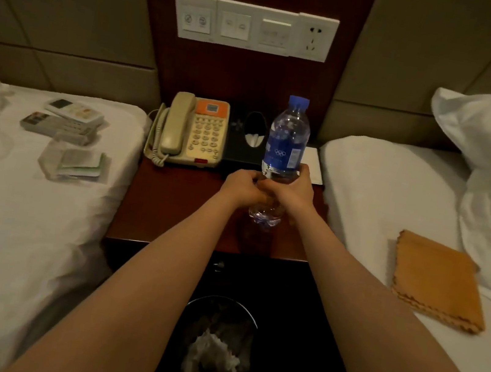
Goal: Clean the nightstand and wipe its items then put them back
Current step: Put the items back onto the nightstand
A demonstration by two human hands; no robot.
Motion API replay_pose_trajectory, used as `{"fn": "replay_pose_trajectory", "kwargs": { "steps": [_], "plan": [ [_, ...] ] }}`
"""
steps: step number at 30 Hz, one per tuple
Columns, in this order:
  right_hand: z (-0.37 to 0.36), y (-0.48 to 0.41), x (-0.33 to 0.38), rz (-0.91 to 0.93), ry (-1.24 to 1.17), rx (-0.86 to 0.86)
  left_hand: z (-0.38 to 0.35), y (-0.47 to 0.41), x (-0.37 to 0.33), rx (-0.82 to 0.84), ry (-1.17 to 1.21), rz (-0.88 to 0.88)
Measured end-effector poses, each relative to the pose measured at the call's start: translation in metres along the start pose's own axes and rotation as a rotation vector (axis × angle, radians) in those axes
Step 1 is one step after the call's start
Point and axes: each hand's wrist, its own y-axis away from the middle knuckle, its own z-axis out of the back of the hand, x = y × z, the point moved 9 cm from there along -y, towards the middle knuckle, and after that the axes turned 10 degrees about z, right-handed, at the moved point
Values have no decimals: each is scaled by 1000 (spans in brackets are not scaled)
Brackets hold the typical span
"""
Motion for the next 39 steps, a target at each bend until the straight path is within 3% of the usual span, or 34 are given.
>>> {"fn": "replay_pose_trajectory", "kwargs": {
  "steps": [9, 22, 26, 32, 34, 39],
  "plan": [
    [57, -24, -7, 131, 114, -125, -50, -24, -45, 71, 53, -81],
    [68, -39, -28, 66, 112, -162, -60, -38, -48, 107, 136, -81],
    [63, -20, -40, -2, 104, -306, -54, -32, -41, 107, 108, -74],
    [62, 20, -27, -74, 285, -610, -18, -25, -14, 36, 146, -28],
    [47, 25, -13, -25, 318, -595, 0, -20, 0, -9, 164, -13],
    [-31, 17, 19, 77, 268, -326, 67, -4, 44, -190, 177, 26]
  ]
}}
